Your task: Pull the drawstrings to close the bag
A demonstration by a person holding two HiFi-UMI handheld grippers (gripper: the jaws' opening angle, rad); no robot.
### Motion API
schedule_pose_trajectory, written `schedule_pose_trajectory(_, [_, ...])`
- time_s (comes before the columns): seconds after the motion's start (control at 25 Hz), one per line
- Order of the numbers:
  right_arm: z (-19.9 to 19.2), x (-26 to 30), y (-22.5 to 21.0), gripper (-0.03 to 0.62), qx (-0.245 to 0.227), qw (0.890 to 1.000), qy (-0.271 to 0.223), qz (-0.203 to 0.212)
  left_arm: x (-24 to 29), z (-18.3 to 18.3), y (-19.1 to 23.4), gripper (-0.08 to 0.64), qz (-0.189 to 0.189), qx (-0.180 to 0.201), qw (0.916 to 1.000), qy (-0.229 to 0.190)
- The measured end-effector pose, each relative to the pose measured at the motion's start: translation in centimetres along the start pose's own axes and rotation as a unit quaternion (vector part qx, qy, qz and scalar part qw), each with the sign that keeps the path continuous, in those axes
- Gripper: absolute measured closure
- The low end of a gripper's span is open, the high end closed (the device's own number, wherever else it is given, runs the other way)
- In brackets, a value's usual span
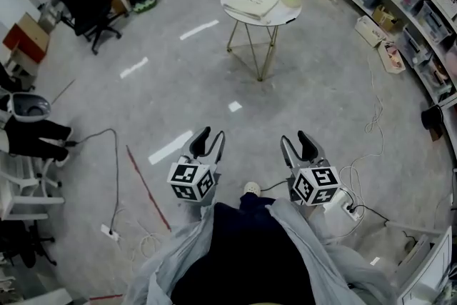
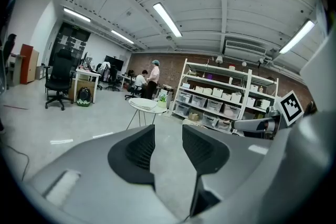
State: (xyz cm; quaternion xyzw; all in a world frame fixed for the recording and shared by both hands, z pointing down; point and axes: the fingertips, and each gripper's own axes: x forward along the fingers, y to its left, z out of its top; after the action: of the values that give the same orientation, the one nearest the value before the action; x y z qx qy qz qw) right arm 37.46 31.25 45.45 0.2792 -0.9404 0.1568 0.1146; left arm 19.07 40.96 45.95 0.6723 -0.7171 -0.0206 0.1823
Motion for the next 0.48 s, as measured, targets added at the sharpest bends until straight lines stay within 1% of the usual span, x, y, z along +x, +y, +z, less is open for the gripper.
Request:
schedule_pose_trajectory(0.16, [-0.1, 0.4, -0.8, 0.383, -0.003, 1.0, 0.004, 0.008, 0.5, -0.5, -0.3, 0.399, 0.009, -0.004, 1.0, -0.001])
schedule_pose_trajectory(0.28, [-0.7, 0.4, -0.6, 0.383, 0.001, 1.0, 0.013, 0.015, 0.2, -1.3, -0.3, 0.397, 0.014, -0.005, 0.9998, 0.01])
schedule_pose_trajectory(0.48, [-1.3, 0.9, -0.6, 0.393, 0.002, 0.999, 0.023, 0.023, 0.4, -1.5, 0.0, 0.397, 0.023, -0.018, 0.9995, 0.01])
